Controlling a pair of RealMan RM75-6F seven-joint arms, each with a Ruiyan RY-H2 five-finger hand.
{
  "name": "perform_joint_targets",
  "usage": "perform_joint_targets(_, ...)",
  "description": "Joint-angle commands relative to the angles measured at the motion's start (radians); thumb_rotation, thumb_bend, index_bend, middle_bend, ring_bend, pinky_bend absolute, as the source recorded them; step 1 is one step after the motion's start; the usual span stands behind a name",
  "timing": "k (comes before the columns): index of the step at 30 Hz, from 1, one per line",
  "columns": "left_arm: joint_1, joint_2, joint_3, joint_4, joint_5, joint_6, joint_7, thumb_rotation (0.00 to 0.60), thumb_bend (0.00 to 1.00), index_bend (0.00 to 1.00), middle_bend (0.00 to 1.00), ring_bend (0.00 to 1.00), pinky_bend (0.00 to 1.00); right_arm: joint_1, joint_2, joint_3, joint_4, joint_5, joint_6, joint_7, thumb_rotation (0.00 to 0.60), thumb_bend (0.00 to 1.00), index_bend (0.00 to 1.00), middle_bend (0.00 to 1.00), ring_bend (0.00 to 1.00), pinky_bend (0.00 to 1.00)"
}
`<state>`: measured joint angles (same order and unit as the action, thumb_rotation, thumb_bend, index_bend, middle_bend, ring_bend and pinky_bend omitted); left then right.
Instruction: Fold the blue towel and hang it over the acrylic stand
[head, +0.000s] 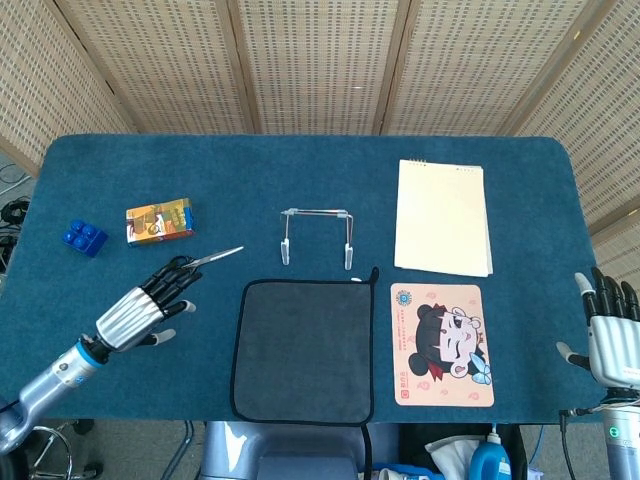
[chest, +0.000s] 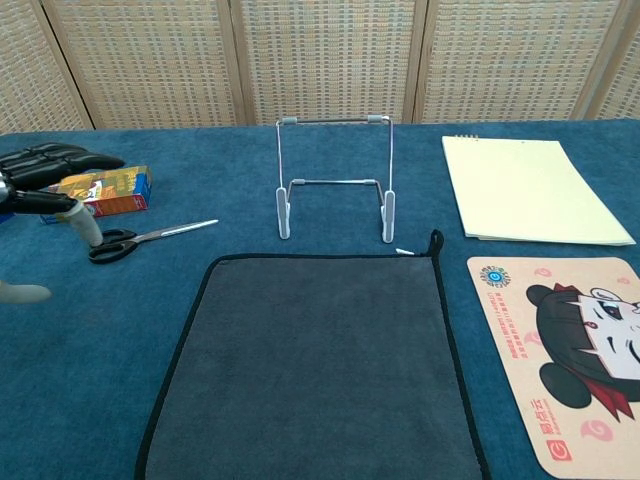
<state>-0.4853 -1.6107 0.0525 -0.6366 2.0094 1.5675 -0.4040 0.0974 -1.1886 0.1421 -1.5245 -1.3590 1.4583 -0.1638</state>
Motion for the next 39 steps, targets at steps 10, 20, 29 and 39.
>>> perform_joint_targets(10,-0.119,-0.202,0.090,0.311,0.052,0.030,-0.127,0.600,0.21,0.43,0.00,0.00,0.00,0.011,-0.012,0.013,0.012,0.041,-0.021,-0.035,0.600,0.00,0.00,0.00,0.00,0.00)
perform_joint_targets(20,-0.167,-0.282,0.168,0.396,0.076,-0.005,-0.106,0.600,0.24,0.44,0.00,0.00,0.00,0.015,-0.015,0.018,0.023,0.059,-0.031,-0.032,0.600,0.00,0.00,0.00,0.00,0.00)
perform_joint_targets(29,-0.177,-0.302,0.212,0.438,0.063,-0.015,-0.084,0.600,0.25,0.44,0.00,0.00,0.00,0.017,-0.014,0.019,0.030,0.067,-0.039,-0.021,0.600,0.00,0.00,0.00,0.00,0.00)
perform_joint_targets(39,-0.199,-0.332,0.225,0.452,0.023,-0.053,-0.067,0.600,0.27,0.43,0.00,0.00,0.00,0.016,-0.010,0.019,0.033,0.073,-0.041,-0.010,0.600,0.00,0.00,0.00,0.00,0.00)
